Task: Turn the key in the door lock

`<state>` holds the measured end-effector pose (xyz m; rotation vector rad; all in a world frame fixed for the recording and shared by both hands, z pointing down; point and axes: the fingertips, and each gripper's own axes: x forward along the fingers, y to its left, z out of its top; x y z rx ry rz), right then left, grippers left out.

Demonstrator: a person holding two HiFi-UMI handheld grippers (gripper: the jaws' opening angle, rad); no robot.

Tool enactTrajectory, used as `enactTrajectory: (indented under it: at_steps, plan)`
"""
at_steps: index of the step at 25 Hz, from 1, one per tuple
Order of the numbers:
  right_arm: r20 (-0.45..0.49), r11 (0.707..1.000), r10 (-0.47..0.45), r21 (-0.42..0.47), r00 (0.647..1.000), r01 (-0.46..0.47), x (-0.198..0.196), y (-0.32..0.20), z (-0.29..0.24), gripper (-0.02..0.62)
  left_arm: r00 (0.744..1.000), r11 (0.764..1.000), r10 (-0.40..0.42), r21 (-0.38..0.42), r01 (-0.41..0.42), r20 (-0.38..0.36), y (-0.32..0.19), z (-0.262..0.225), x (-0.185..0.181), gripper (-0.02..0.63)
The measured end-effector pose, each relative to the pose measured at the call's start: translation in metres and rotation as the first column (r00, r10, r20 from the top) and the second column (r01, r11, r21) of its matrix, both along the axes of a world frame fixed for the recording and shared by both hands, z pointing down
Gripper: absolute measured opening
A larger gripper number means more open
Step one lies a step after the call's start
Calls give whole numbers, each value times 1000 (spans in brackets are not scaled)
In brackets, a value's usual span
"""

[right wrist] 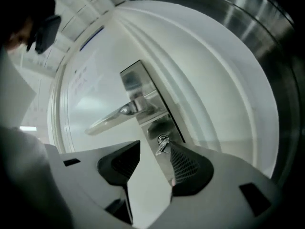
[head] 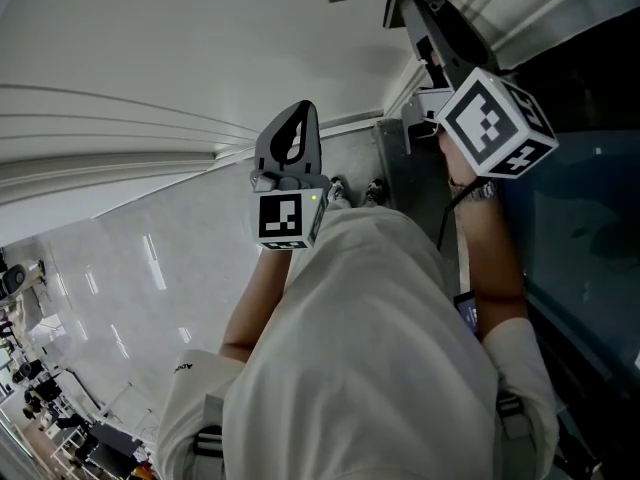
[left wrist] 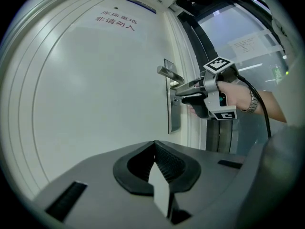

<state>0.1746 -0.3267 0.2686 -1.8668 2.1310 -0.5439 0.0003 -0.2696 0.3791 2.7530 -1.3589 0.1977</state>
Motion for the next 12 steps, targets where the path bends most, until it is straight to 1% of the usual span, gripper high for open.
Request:
enactTrajectory:
  at_steps: [1,2,3,5,6,9,10,11,12]
  plan:
    - [-111,1000,7,3,994,-7,-2,2,-1,173,1000,1000,0,0,0,0,0,0,0,9]
    - [-216,1000,17,6,976,-16,-3,4,-1,176,1000,1000,1,1,-1,0,1,0,0,9]
    - [-313,1000,30,10,949,-28,-4,6,-1,177,1000,1000,3,2,-3,0,1,0,0,9]
    - [-474,998,56,22,879,-52,-4,7,-1,178,1000,1000,8,2,-8,-1,1,-1,1,9]
    - [-533,998,63,26,844,-58,-4,7,0,178,1000,1000,10,2,-10,-2,0,0,1,9]
    - [-661,998,64,25,748,-64,-7,6,6,178,1000,1000,14,1,-14,-2,-1,4,1,9]
    - [-705,997,64,24,706,-67,-7,5,7,178,1000,1000,13,1,-13,-2,0,5,0,9]
    - [-753,997,63,24,654,-70,-7,5,8,178,1000,1000,13,2,-13,-3,0,4,0,9]
    - [-801,997,60,21,595,-72,-7,4,8,178,1000,1000,12,3,-12,-4,0,4,-1,9]
